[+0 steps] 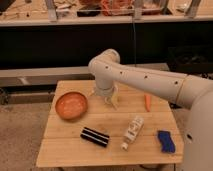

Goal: Move the arm in a circular motion

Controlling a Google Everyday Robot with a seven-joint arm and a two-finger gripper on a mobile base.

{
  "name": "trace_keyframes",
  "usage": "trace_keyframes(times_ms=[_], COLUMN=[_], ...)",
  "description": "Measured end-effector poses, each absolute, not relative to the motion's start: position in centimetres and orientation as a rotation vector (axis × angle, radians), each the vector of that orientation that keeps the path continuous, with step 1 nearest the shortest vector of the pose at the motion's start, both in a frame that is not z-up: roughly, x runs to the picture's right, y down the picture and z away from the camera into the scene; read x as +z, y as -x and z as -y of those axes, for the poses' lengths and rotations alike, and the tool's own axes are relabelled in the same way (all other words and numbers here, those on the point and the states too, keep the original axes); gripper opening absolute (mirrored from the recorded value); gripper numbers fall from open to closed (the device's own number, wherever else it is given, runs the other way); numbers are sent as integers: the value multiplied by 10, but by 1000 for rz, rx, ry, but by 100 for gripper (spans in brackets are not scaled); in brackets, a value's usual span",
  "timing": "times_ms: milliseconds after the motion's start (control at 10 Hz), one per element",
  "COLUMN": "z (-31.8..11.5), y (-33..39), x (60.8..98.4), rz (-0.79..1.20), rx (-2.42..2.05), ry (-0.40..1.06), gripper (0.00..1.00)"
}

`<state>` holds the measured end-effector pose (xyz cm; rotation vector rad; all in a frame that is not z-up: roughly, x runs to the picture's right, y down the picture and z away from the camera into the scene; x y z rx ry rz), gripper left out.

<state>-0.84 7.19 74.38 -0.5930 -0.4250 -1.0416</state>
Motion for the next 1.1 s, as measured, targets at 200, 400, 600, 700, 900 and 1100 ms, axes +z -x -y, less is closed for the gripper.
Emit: trace_keyframes(times_ms=[200, 400, 600, 700, 900, 1100], z=[-60, -49, -44, -41, -35, -28], y=[7, 11, 8, 7, -5, -13], x=[757, 767, 773, 776, 780, 785], rz=[413, 411, 405, 404, 411, 411], rx=[-1043, -1045, -1040, -1037, -1020, -1001], ry=[589, 579, 577, 576, 572, 573], gripper=[80, 80, 80, 80, 80, 80])
